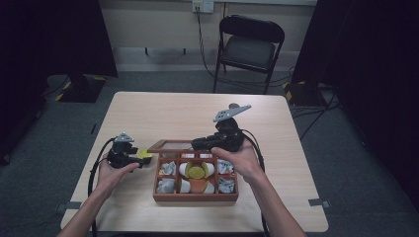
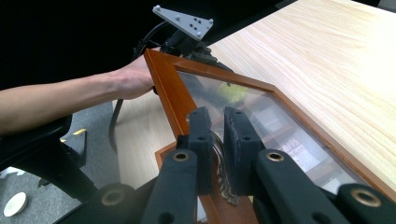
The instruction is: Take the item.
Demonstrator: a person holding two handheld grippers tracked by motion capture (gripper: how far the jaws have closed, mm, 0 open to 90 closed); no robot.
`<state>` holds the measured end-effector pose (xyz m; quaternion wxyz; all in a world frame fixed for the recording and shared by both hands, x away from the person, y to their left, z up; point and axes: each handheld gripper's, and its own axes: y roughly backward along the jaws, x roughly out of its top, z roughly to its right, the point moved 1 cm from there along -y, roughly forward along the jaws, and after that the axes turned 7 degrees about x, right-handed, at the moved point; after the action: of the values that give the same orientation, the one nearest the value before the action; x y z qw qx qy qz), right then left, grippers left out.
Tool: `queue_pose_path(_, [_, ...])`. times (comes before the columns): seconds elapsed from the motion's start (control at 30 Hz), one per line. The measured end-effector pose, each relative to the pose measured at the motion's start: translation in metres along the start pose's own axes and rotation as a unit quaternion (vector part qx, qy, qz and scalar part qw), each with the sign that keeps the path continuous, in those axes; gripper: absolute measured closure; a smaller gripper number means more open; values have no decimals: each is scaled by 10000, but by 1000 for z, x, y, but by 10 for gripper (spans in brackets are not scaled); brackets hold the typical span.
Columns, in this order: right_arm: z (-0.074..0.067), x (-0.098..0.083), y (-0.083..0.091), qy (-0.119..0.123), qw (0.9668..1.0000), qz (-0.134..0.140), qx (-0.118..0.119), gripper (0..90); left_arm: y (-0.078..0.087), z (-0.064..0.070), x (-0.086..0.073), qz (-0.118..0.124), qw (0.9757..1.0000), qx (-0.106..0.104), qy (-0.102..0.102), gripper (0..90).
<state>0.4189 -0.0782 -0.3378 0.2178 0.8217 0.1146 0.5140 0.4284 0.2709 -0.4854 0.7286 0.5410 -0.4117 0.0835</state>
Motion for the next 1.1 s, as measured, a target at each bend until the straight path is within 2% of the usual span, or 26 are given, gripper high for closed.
queue_pose_path(0.1, [0, 0, 0, -2, 10000, 5, 5, 819, 7, 0, -1, 0, 10000, 42, -60, 202])
queue_pose_path(0.2, [1, 0, 0, -10, 10000, 3, 18, 819, 15, 1, -4, 90, 10000, 4, -1, 197])
queue_pose_path(0.23, [1, 0, 0, -8, 10000, 3, 16, 819, 18, 2, -6, 76, 10000, -22, -56, 192])
queue_pose_path(0.27, [1, 0, 0, -5, 10000, 3, 19, 819, 23, 3, -12, 4, 9997, 52, -219, 192])
queue_pose_path(0.33, [0, 0, 0, -5, 10000, 4, 10, 818, 26, 4, -15, 25, 9996, 77, -261, 192])
queue_pose_path(0.37, [0, 0, 0, -5, 10000, 4, 10, 818, 28, 4, -19, 56, 9996, 22, -280, 192])
queue_pose_path(0.43, [0, -1, 0, -9, 10000, -7, 6, 818, 32, 4, -25, 43, 9999, -49, -136, 188])
queue_pose_path(0.5, [-1, -1, 0, 0, 10000, 3, 1, 818, 36, 6, -30, -32, 9998, -20, -203, 190])
queue_pose_path(0.53, [-1, -2, -1, 2, 10000, -14, 1, 818, 38, 7, -37, -184, 9991, 40, -393, 195])
queue_pose_path(0.6, [-2, -3, -1, -2, 10000, -19, 2, 818, 38, 7, -42, -194, 9990, 43, -389, 195])
queue_pose_path(0.63, [-2, -3, -1, 8, 10000, -25, 9, 818, 38, 6, -46, -240, 9991, 3, -344, 194])
queue_pose_path(0.67, [-2, -3, -1, 19, 10000, -45, 5, 818, 37, 5, -49, -321, 9987, 4, -392, 194])
queue_pose_path(0.77, [-2, -4, -1, 19, 10000, -27, 3, 818, 31, 3, -54, -474, 9979, 153, -425, 194])
queue_pose_path(0.83, [-3, -4, -2, 41, 10000, -45, -20, 818, 28, 3, -57, -385, 9976, 267, -500, 184])
queue_pose_path(0.93, [-5, -5, -2, 72, 9999, -75, -41, 818, 28, 4, -59, -305, 9977, 316, -524, 180])
queue_pose_path(0.97, [-5, -6, -2, 69, 9999, -82, -40, 817, 28, 4, -60, -279, 9970, 398, -603, 180])
queue_pose_path(1.1, [-7, -8, -3, 80, 9999, -96, -51, 817, 27, 5, -63, -134, 9976, 411, -535, 151])
